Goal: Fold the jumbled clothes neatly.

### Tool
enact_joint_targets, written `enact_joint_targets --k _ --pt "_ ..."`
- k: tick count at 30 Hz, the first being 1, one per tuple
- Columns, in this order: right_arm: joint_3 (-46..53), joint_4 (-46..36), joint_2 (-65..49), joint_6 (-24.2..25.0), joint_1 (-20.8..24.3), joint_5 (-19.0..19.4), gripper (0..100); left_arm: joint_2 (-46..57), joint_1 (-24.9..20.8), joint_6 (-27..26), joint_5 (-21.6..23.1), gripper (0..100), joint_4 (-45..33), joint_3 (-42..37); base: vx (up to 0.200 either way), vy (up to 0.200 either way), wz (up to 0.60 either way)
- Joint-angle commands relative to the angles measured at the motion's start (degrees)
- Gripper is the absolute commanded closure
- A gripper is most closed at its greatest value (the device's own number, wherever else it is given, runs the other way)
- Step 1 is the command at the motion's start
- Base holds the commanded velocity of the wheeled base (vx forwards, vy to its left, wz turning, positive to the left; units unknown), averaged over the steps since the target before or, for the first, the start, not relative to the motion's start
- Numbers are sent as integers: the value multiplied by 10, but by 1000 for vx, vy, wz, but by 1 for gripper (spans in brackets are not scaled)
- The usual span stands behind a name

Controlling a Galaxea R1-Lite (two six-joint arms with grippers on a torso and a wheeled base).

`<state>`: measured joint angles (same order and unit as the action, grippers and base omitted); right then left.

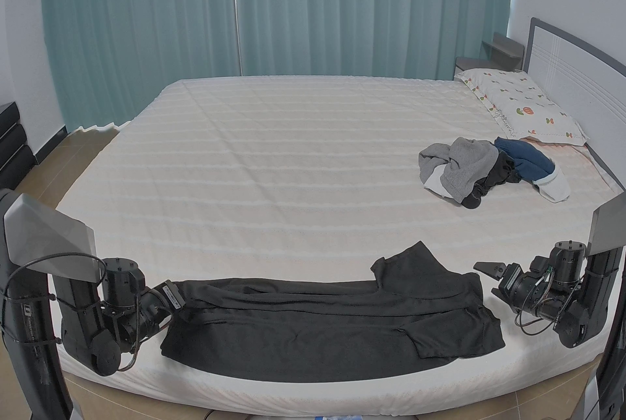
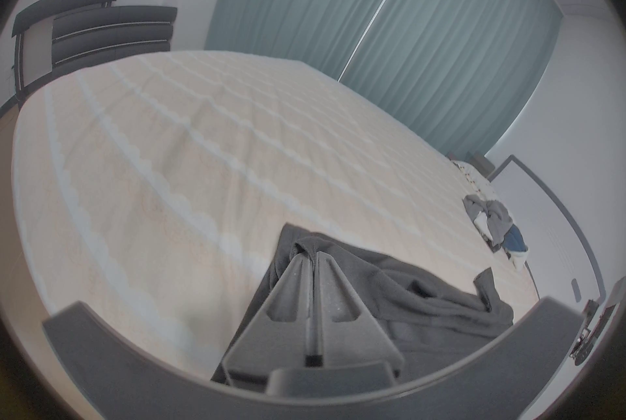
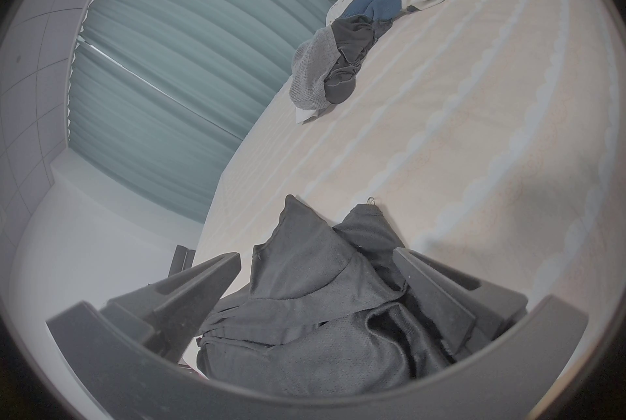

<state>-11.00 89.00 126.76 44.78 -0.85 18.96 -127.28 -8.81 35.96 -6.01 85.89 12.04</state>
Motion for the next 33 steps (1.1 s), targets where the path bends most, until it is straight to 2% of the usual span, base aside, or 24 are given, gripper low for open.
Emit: enact_joint_targets --k 1,7,13,18,24,28,33 --pt "12 3 -17 1 19 -1 0 41 3 15 1 100 0 1 0 0 0" --pt "3 -52 -47 2 52 -52 0 76 4 45 3 100 0 3 0 0 0" --pt "2 -73 -56 3 60 -56 0 79 12 54 16 100 4 0 0 0 0" --pt "-21 -133 -56 6 63 -62 0 82 20 56 32 100 4 -4 0 0 0" --pt "-71 -224 -69 60 72 -82 0 81 18 56 32 100 6 -9 0 0 0" --pt "-95 -255 -78 94 73 -83 0 81 18 56 32 100 6 -8 0 0 0" --pt "-106 -299 -79 95 73 -84 0 79 18 55 31 100 6 -8 0 0 0"
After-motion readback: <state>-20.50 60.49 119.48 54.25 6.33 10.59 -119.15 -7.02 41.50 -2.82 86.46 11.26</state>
